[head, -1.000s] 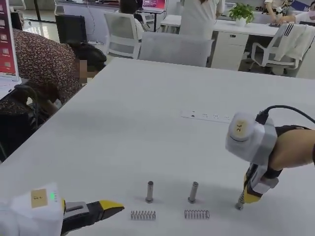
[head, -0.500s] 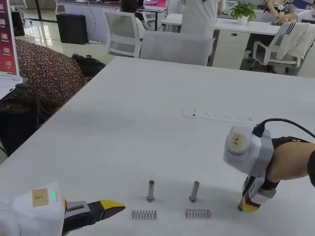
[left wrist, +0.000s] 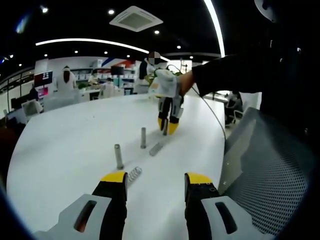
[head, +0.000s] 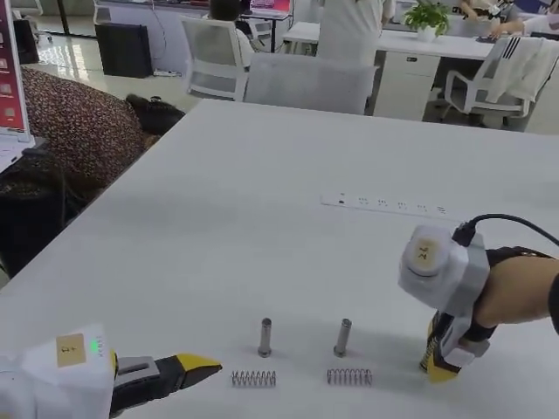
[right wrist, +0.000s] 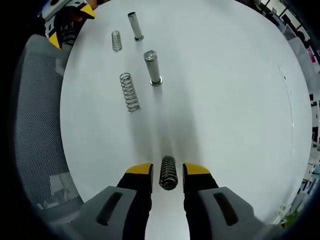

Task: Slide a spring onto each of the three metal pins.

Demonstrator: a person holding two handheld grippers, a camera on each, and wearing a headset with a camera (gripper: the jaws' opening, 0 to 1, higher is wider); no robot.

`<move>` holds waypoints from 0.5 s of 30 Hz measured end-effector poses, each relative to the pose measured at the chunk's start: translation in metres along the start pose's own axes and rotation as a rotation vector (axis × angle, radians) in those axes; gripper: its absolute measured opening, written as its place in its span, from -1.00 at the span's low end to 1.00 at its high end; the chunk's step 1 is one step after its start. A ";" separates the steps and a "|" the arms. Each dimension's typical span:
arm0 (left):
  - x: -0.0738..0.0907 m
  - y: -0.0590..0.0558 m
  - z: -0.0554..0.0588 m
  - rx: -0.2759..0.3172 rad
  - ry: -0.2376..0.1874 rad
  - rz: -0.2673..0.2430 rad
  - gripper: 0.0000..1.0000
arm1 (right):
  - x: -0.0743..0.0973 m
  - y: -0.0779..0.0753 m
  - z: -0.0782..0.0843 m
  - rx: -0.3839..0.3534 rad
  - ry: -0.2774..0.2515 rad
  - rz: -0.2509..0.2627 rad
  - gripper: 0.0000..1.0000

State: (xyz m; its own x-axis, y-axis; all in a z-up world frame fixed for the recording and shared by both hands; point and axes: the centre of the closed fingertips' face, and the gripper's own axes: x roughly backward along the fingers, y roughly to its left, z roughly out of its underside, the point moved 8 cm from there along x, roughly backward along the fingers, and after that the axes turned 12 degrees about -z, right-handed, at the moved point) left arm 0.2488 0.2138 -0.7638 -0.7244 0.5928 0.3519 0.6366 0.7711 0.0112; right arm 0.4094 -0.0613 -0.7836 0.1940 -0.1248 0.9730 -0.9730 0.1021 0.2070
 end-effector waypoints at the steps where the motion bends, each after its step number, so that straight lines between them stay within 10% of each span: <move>1: 0.000 0.000 0.000 0.000 0.000 0.000 -0.21 | 0.000 0.001 0.001 -0.002 -0.006 0.001 -0.53; 15: -0.003 0.000 -0.003 -0.006 -0.007 0.012 -0.20 | 0.009 0.010 0.017 -0.049 -0.101 0.028 -0.44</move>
State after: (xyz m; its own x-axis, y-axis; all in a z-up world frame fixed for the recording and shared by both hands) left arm 0.2514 0.2113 -0.7623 -0.7185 0.6035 0.3458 0.6468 0.7626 0.0130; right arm 0.3988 -0.0784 -0.7748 0.1503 -0.2196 0.9639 -0.9701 0.1552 0.1867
